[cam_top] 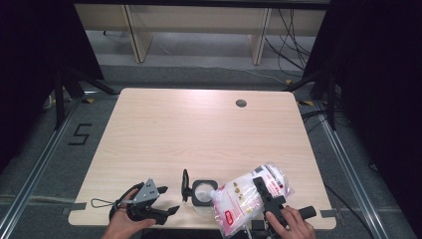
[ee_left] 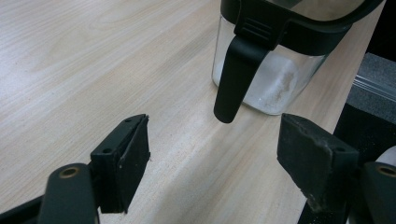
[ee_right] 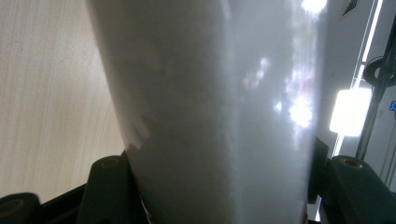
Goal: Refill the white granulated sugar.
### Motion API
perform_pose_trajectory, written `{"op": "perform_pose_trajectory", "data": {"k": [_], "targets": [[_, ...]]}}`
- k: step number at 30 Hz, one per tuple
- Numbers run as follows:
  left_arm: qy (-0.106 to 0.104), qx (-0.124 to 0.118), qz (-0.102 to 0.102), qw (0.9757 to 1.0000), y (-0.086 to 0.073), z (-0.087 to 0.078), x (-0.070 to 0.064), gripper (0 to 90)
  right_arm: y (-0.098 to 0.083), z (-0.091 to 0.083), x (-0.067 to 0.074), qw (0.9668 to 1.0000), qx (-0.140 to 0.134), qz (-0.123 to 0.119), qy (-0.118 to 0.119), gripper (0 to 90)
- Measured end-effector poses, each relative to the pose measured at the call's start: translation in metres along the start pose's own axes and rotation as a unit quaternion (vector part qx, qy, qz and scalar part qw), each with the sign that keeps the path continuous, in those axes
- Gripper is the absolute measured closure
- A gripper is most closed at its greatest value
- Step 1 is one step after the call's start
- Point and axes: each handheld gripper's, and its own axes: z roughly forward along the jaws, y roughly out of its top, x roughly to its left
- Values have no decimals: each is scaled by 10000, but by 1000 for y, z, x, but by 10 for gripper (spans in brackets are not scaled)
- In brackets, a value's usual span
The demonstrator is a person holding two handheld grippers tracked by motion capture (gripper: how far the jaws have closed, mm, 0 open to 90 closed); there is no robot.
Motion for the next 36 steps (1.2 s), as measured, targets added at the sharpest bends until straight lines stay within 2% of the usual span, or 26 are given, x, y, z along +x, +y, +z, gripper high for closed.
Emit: {"op": "perform_pose_trajectory", "data": {"k": [1,2,3,4,5,6,7,9,10,11,12,23,24,27,28,29,36], "targets": [[-16,-5,-63,10000,0,0,-1,248,0,0,-1,9999,-40,-93,1,423],[-12,-7,-69,10000,0,0,-1,248,0,0,0,10000,-22,-25,-22,424],[-13,-11,-70,10000,0,0,-1,248,-1,-2,4,9996,85,250,87,424],[-10,-7,-45,10000,0,0,0,248,0,-1,2,9999,46,140,48,424],[-22,-13,83,10000,0,0,1,248,0,-1,1,10000,11,36,-20,424],[-22,-6,80,10000,0,0,1,248,0,0,0,10000,14,-4,-9,424],[-11,19,113,9999,0,-1,1,248,-1,-2,5,9995,106,301,71,424],[-14,-7,63,10000,0,0,1,248,0,-1,1,10000,53,58,20,424],[-22,-35,32,10000,0,0,0,248,0,-1,1,10000,62,45,17,424],[-21,-4,87,10000,0,0,1,248,0,-1,0,10000,34,-3,-33,424],[31,15,-36,10000,0,0,-1,248,0,-2,2,9999,90,87,33,424],[-3,-6,-51,10000,0,0,-1,248,-1,-3,1,9997,181,125,92,424],[-13,-10,-70,10000,0,0,-1,248,-1,-2,2,9998,145,142,26,424],[-15,-9,-61,10000,0,0,-1,248,-1,-3,3,9996,178,219,25,424],[-12,-10,-67,10000,0,0,-1,248,-1,-3,2,9997,155,171,17,425],[-8,-7,-69,10000,0,0,-1,248,-1,-2,0,10000,66,14,-15,425],[2,5,-46,10000,0,0,-1,248,0,-2,0,10000,88,15,-15,424]]}}
